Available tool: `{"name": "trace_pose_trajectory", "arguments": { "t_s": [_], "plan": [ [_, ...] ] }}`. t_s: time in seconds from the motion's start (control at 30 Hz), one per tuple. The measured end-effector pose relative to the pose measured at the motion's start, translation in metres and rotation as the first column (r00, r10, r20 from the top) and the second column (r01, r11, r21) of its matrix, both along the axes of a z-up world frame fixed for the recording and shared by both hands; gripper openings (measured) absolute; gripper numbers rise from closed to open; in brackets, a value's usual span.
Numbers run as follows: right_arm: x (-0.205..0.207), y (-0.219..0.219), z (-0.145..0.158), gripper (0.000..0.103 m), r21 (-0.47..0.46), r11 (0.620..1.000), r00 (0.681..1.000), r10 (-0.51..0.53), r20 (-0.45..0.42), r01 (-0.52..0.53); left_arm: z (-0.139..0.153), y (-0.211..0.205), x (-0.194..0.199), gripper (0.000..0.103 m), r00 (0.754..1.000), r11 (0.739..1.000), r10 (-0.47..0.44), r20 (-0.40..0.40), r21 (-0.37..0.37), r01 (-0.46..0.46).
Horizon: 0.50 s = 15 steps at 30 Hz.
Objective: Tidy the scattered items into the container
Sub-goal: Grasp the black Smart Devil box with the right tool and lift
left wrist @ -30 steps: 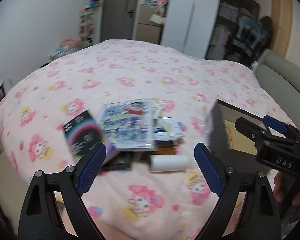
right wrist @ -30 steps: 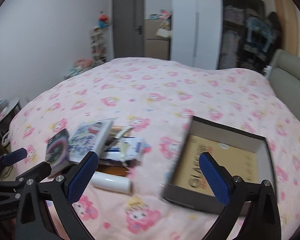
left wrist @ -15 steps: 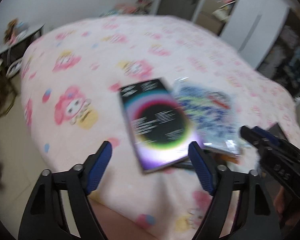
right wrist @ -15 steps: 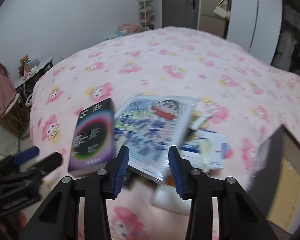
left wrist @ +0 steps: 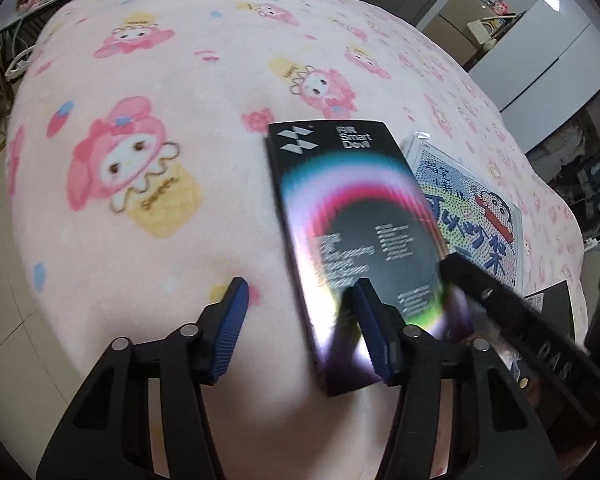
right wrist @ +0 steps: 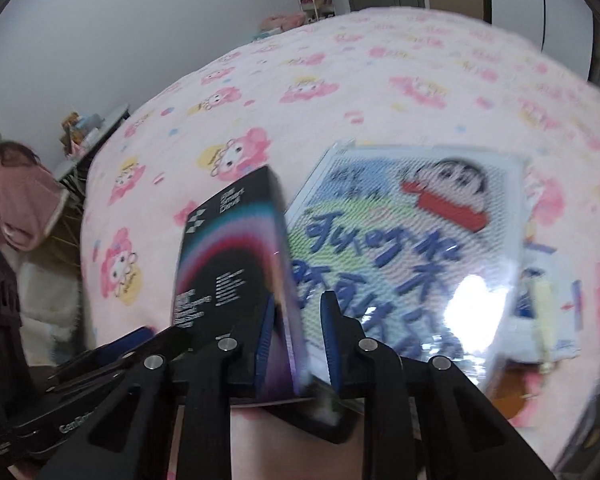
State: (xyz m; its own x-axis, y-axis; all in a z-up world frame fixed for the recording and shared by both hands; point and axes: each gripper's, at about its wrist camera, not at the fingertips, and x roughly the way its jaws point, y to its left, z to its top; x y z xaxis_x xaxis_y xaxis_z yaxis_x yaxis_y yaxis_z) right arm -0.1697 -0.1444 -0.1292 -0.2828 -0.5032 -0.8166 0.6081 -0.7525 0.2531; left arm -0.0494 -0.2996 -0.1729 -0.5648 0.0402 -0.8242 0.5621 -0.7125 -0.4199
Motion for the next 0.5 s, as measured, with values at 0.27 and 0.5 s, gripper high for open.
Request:
{"name": "trace_pose_trajectory", "arguments": {
  "t_s": [0.27,0.5],
  "plan": [
    [0.011,0.005,-0.009,0.018,-0.028,1.000,0.998,-0.004,0.055,0.006,0.003,0.007,-0.003,0.053,0.999,0.998,-0.046,-0.023,0.044,0.047],
    [0.036,0.015,-0.003,0.018,-0.024,0.999,0.998,0.023,0.050,-0.022,0.007,0.009,0.004,0.052,0.996,0.995,-0.088,-0.034,0.045,0.090]
  ]
}}
